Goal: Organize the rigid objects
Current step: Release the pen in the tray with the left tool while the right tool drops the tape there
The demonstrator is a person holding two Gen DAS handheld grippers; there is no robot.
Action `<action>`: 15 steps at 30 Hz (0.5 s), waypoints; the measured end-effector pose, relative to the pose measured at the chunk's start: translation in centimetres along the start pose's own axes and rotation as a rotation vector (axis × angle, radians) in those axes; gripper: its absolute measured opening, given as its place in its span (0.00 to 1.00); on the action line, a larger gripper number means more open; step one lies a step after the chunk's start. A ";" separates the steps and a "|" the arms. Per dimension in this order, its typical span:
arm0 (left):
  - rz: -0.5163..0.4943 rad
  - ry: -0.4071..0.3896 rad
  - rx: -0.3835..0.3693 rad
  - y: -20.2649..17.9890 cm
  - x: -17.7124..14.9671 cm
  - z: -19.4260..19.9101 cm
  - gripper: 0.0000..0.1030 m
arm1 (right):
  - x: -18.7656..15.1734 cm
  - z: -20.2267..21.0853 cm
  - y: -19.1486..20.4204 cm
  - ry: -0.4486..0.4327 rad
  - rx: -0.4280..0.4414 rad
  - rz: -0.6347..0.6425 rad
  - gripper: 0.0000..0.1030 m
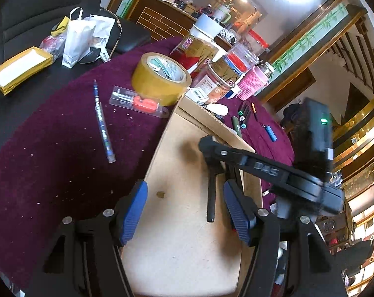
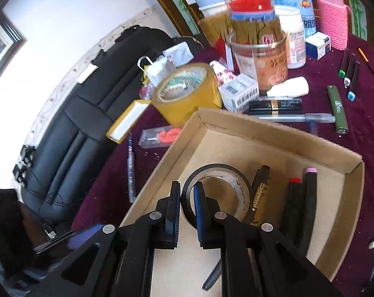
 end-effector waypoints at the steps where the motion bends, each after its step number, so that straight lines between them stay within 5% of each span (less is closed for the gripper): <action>1: -0.001 -0.003 0.002 0.0 0.0 0.0 0.62 | 0.0 -0.4 -0.2 0.003 -0.016 0.001 0.12; 9: 0.003 -0.007 -0.002 -0.3 -0.4 0.3 0.67 | 1.0 -1.1 -1.3 0.005 -0.071 0.008 0.14; 11: 0.001 -0.006 -0.003 -0.6 -0.7 0.5 0.69 | 1.2 -0.8 -1.2 -0.004 -0.079 0.009 0.21; 13: -0.004 -0.007 -0.002 -0.9 -1.0 0.6 0.72 | 1.4 0.2 -0.8 -0.026 -0.068 0.020 0.44; 15: -0.009 -0.008 0.008 -1.2 -1.2 0.7 0.73 | 1.6 1.6 -0.8 -0.056 -0.070 0.027 0.53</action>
Point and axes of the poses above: each gripper's, at about its wrist camera, not at the fingertips, and z roughly against the way its jaws point, y to its left, x to its top, the point moved 6 cm from there along -z, roughly the way its jaws point, and after that the axes turned 6 degrees about x, right-handed, at the moved point
